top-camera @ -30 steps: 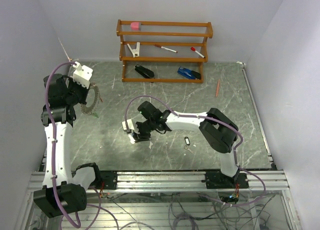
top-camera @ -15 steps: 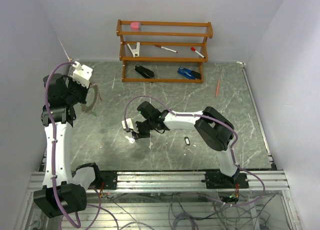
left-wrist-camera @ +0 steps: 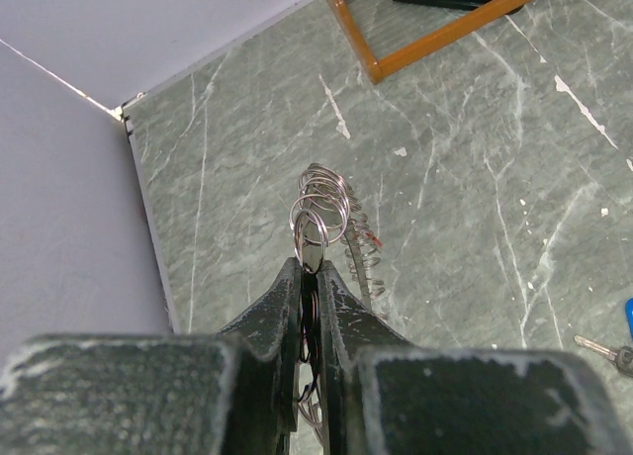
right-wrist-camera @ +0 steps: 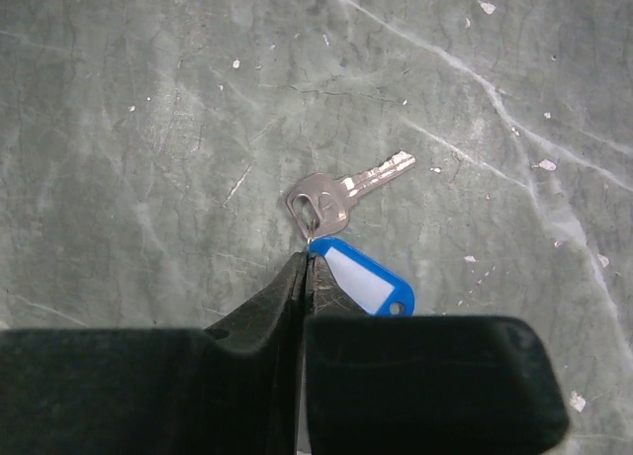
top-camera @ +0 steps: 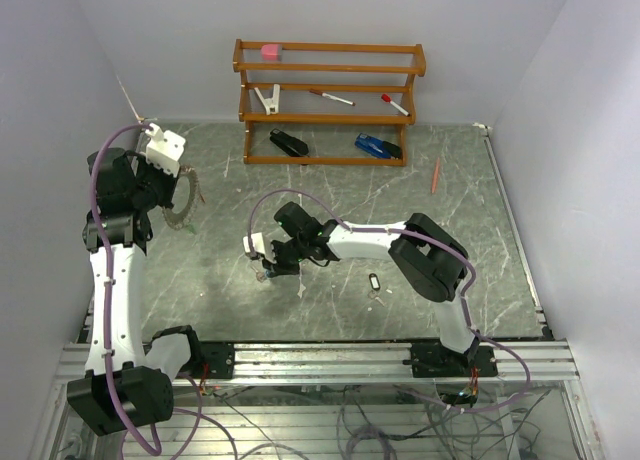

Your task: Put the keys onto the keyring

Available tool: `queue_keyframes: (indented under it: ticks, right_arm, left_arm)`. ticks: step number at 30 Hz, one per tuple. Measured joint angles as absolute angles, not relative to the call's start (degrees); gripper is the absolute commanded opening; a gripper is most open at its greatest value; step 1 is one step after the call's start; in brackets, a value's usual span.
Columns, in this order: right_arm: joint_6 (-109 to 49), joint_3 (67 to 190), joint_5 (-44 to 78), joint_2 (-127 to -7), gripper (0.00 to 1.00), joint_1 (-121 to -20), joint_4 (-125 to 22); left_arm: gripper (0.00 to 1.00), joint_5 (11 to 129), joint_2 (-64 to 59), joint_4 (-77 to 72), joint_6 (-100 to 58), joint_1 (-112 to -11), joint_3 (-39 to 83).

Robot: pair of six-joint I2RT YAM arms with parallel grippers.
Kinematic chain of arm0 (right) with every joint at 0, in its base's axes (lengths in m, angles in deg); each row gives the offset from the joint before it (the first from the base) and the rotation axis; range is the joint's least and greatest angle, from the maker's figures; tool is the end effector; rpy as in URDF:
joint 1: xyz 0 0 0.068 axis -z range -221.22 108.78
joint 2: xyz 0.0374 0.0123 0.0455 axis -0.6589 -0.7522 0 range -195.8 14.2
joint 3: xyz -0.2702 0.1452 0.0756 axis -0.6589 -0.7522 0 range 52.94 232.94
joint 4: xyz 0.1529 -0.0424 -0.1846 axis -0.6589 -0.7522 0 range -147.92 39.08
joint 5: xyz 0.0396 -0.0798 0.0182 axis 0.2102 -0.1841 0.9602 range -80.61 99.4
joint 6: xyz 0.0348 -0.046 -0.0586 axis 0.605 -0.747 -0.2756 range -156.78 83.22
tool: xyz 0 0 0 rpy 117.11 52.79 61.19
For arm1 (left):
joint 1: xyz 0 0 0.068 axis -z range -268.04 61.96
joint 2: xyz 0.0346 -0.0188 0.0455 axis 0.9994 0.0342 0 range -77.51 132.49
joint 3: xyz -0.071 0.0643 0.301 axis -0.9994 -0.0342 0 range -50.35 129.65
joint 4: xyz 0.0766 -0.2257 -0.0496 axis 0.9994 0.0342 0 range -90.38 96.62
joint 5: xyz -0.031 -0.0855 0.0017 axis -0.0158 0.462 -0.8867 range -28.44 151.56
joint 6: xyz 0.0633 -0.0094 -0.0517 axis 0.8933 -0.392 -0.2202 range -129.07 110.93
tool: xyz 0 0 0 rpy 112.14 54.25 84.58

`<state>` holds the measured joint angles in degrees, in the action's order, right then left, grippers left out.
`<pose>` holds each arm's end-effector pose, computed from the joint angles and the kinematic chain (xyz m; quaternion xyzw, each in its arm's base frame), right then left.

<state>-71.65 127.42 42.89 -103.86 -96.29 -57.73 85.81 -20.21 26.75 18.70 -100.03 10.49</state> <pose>0.2282 0.3957 0.1705 -0.7058 0.5684 0.3238 0.2718 0.2043 0.0134 0.3911 0.2262 0.7945 0.0168 0.5633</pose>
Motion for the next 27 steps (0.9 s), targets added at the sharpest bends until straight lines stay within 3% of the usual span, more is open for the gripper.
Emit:
queue_keyframes:
  ticks: [4, 7, 13, 27]
  right_arm:
    - [-69.5, 127.5, 42.3, -103.9, 0.01, -96.3, -57.6]
    - [-67.6, 127.5, 41.6, -103.9, 0.12, -96.3, -57.6]
    - [-65.7, 127.5, 40.9, -103.9, 0.23, -96.3, -57.4]
    - [-64.4, 128.6, 40.2, -104.4, 0.15, -96.3, -57.7]
  left_arm:
    - [0.07, 85.8, -20.2, 26.7, 18.5, -100.0, 10.4]
    - [0.07, 85.9, -20.2, 26.7, 18.4, -100.0, 10.3]
    - [0.07, 86.0, -20.2, 26.7, 18.3, -100.0, 10.3]
    - [0.07, 86.1, -20.2, 26.7, 18.3, -100.0, 10.3]
